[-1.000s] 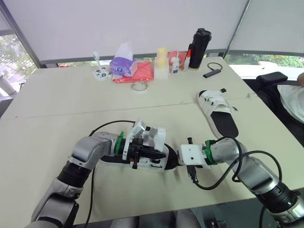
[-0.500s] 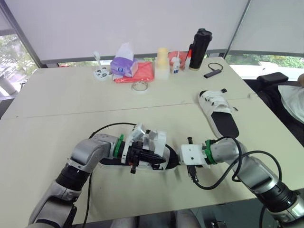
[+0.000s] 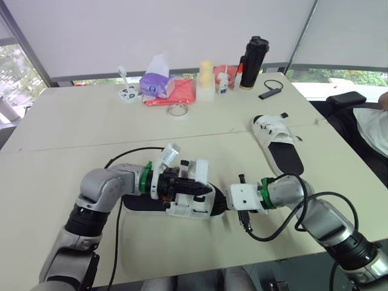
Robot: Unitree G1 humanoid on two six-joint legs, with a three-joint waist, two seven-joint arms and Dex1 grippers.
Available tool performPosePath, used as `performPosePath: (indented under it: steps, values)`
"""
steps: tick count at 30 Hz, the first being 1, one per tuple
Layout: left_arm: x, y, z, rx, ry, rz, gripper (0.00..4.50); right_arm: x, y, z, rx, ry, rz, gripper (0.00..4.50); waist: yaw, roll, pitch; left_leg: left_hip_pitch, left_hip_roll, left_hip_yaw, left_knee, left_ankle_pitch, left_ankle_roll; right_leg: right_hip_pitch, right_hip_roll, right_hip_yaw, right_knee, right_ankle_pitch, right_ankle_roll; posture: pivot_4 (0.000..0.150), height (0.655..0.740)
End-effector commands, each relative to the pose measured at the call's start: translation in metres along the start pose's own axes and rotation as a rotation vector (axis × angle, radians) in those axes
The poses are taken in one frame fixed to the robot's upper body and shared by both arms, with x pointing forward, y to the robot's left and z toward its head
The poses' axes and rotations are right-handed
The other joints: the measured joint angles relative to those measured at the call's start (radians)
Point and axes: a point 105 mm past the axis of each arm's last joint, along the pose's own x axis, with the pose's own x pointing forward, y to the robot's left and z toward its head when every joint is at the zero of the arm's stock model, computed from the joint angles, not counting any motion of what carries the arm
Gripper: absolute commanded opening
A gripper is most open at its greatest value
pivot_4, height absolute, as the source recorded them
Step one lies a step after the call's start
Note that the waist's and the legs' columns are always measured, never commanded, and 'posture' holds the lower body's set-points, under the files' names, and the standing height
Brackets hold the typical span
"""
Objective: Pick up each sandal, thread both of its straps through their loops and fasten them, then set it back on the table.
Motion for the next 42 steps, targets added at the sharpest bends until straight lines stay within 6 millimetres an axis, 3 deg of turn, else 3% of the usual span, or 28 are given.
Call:
performPosePath:
  steps: [1, 6, 14, 34, 42]
  values:
    - [0.001, -0.016, -0.001, 0.033, 0.018, -0.037, 0.07, 0.001, -0.004, -0.002, -0.010, 0.016, -0.012, 0.00, -0.001, 0.000, 0.000, 0.000, 0.000, 0.000, 0.000, 0.000, 0.000, 0.000, 0.000, 0.000, 0.000, 0.000, 0.000, 0.150, 0.7400]
    - [0.005, -0.024, -0.013, 0.014, 0.034, -0.047, 0.07, 0.001, -0.004, -0.003, -0.014, 0.017, -0.012, 0.00, 0.000, 0.000, 0.000, 0.000, 0.000, 0.000, 0.000, 0.000, 0.000, 0.000, 0.000, 0.000, 0.000, 0.000, 0.000, 0.150, 0.7400]
    - [0.014, -0.017, -0.030, 0.009, 0.013, 0.011, 0.07, 0.002, -0.002, -0.004, -0.017, 0.023, -0.009, 0.00, 0.001, 0.000, 0.000, 0.000, 0.001, 0.000, 0.000, 0.000, 0.000, 0.000, 0.000, 0.000, 0.000, 0.000, -0.001, 0.150, 0.7400]
    - [0.022, 0.024, -0.028, 0.151, -0.054, 0.161, 0.07, 0.002, -0.003, -0.004, -0.019, 0.026, -0.011, 0.00, 0.002, 0.000, 0.000, 0.001, 0.000, 0.000, 0.000, 0.000, 0.000, 0.001, 0.000, 0.000, 0.000, 0.000, -0.001, 0.150, 0.7400]
    - [0.020, 0.030, -0.030, 0.163, -0.041, 0.174, 0.07, 0.002, -0.002, -0.005, -0.017, 0.027, -0.010, 0.00, 0.002, 0.000, 0.000, 0.001, 0.001, 0.000, 0.000, 0.000, 0.000, 0.001, 0.000, 0.000, 0.000, 0.000, -0.001, 0.150, 0.7400]
